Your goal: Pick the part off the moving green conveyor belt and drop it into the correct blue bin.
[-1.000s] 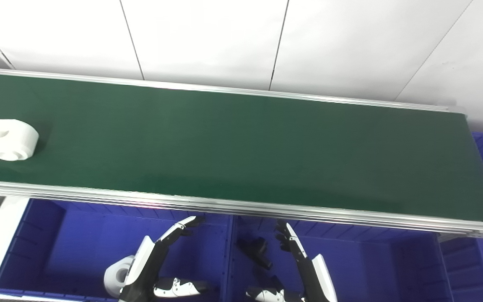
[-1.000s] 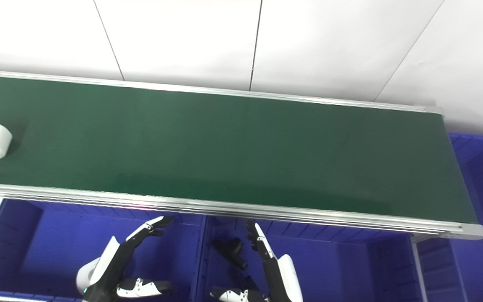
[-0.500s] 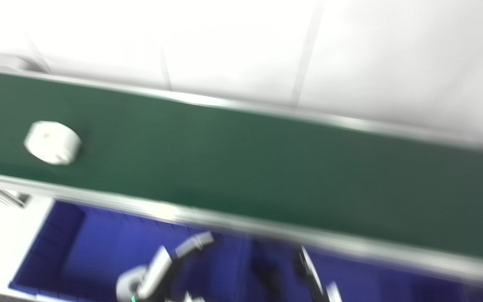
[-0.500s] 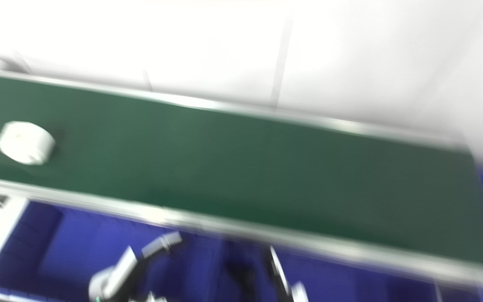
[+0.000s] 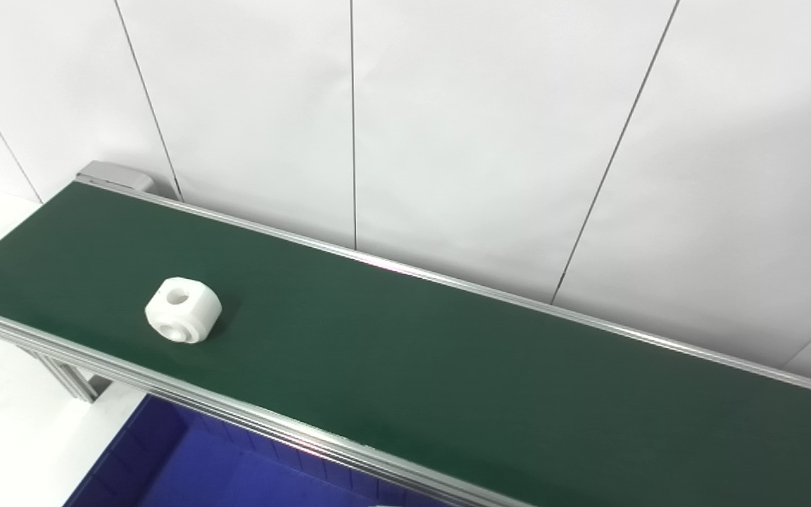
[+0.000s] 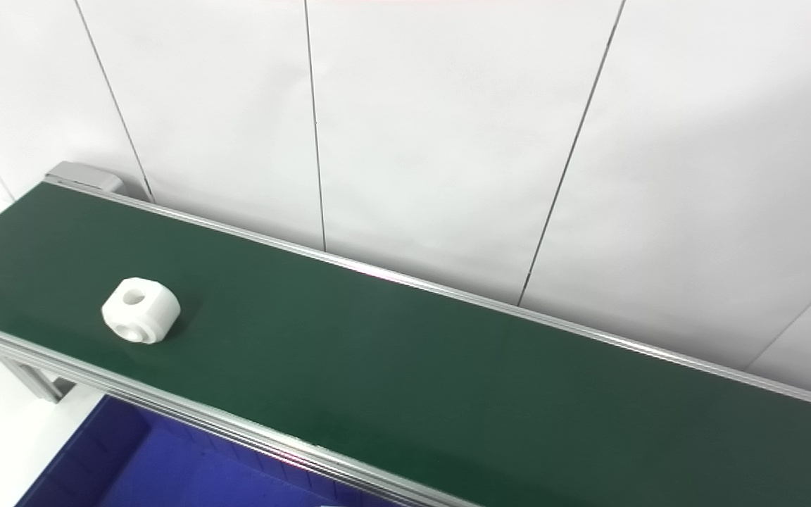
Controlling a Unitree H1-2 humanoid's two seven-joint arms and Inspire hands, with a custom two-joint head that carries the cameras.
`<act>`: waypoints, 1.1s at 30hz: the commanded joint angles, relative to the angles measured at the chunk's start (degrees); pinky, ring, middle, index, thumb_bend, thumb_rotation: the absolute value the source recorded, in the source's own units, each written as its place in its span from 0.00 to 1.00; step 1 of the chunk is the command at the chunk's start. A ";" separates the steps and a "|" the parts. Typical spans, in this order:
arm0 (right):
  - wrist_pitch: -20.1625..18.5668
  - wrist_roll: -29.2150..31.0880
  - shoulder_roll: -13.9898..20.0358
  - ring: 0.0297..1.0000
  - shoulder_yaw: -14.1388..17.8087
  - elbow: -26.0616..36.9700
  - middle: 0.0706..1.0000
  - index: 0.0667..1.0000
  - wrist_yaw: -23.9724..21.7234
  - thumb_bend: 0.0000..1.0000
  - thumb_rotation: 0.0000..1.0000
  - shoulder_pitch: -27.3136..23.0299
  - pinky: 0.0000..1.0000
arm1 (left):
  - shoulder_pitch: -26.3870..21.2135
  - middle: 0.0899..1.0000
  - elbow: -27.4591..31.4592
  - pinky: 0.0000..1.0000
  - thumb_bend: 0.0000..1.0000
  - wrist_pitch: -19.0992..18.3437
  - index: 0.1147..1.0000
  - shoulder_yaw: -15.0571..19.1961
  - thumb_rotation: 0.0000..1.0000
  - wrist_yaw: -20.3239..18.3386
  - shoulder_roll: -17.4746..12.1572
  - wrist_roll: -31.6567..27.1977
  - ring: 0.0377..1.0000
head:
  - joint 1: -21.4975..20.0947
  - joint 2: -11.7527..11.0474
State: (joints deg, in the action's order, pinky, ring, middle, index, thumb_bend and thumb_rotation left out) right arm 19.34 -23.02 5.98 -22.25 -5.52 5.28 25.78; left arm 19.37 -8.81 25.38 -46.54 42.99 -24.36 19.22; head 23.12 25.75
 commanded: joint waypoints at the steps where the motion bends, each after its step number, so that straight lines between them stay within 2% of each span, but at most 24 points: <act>1: 3.43 0.34 -0.48 0.95 0.06 0.89 0.96 1.00 0.34 0.90 0.38 -0.02 0.94 | 0.32 0.78 1.93 0.65 0.84 1.54 0.73 0.35 0.66 -0.19 -0.69 -0.57 0.74 | -0.14 0.00; 4: 4.14 0.28 -0.71 0.94 0.00 0.18 0.96 1.00 0.70 0.90 0.38 -0.33 0.95 | 0.33 0.77 5.38 0.65 0.86 1.55 0.73 0.11 0.67 -0.10 -1.96 -2.03 0.74 | -0.39 0.07; 7: 4.27 -0.34 -0.87 0.94 -0.01 -0.03 0.95 1.00 0.99 0.91 0.40 -0.40 0.94 | -0.01 0.76 11.28 0.61 0.83 1.55 0.69 0.30 0.61 0.45 -3.35 -2.37 0.72 | -0.57 0.18; 9: 4.08 -0.65 -1.05 0.93 -0.13 0.14 0.95 1.00 0.95 0.91 0.40 -0.32 0.93 | -0.21 0.75 17.83 0.60 0.85 1.55 0.68 2.11 0.61 -0.49 -4.68 -2.22 0.70 | -1.19 0.34; 14: 3.98 -0.77 -1.79 0.93 -0.22 0.38 0.95 1.00 1.08 0.91 0.39 -0.17 0.94 | -1.19 0.73 29.15 0.59 0.87 1.54 0.67 9.39 0.66 -7.44 -8.25 -0.98 0.68 | -2.31 1.36; 16: 3.95 -1.08 -1.99 0.93 -0.27 0.53 0.95 1.00 1.14 0.91 0.40 -0.19 0.94 | -1.47 0.73 31.56 0.59 0.87 1.53 0.66 12.21 0.65 -9.86 -8.87 -1.79 0.68 | -2.47 1.86; 19: 5.14 -0.51 -2.39 0.92 -0.15 0.33 0.94 1.00 1.38 0.91 0.39 -0.24 0.93 | -1.61 0.74 35.33 0.62 0.85 1.47 0.67 17.57 0.64 -15.98 -11.00 -4.13 0.71 | -2.43 2.29; 21: 6.17 -0.32 -2.61 0.91 -0.10 0.04 0.93 0.98 1.61 0.90 0.35 -0.36 0.93 | -1.48 0.74 37.15 0.65 0.84 1.36 0.68 21.27 0.61 -19.62 -11.46 -4.79 0.73 | -2.55 2.71; 24: 6.36 -0.69 -2.85 0.90 0.01 0.02 0.92 0.98 1.60 0.90 0.37 -0.47 0.91 | -1.01 0.77 38.26 0.64 0.82 0.87 0.69 26.44 0.57 -24.24 -11.03 -5.40 0.73 | -2.76 3.14; 26: 6.39 -0.52 -2.73 0.90 0.03 0.08 0.92 0.98 1.36 0.90 0.37 -0.58 0.92 | -1.18 0.79 38.39 0.66 0.80 -0.78 0.71 30.12 0.55 -27.06 -10.70 -5.72 0.75 | -2.72 3.38; 30: 6.65 -0.13 -2.46 0.90 0.07 0.03 0.92 0.99 1.07 0.89 0.36 -0.90 0.92 | -2.53 0.82 38.67 0.70 0.80 -6.82 0.74 36.25 0.55 -33.16 -9.97 -4.14 0.78 | -2.12 3.74; 32: 6.72 0.03 -2.34 0.91 0.12 -0.03 0.92 0.99 0.98 0.89 0.35 -1.06 0.92 | -4.38 0.84 37.48 0.71 0.78 -9.61 0.77 38.66 0.53 -36.02 -10.04 -3.08 0.79 | -1.49 3.94; 33: 6.76 0.02 -2.28 0.91 0.15 -0.06 0.92 0.99 1.02 0.89 0.35 -1.11 0.92 | -5.46 0.85 36.60 0.71 0.74 -10.41 0.78 39.62 0.47 -37.23 -10.02 -2.63 0.80 | -0.97 4.05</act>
State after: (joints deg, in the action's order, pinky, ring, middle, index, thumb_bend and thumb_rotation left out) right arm 22.80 -23.50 3.84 -22.24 -6.43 5.99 24.92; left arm 16.30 27.88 16.23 -8.59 7.49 -33.64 15.74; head 21.62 29.62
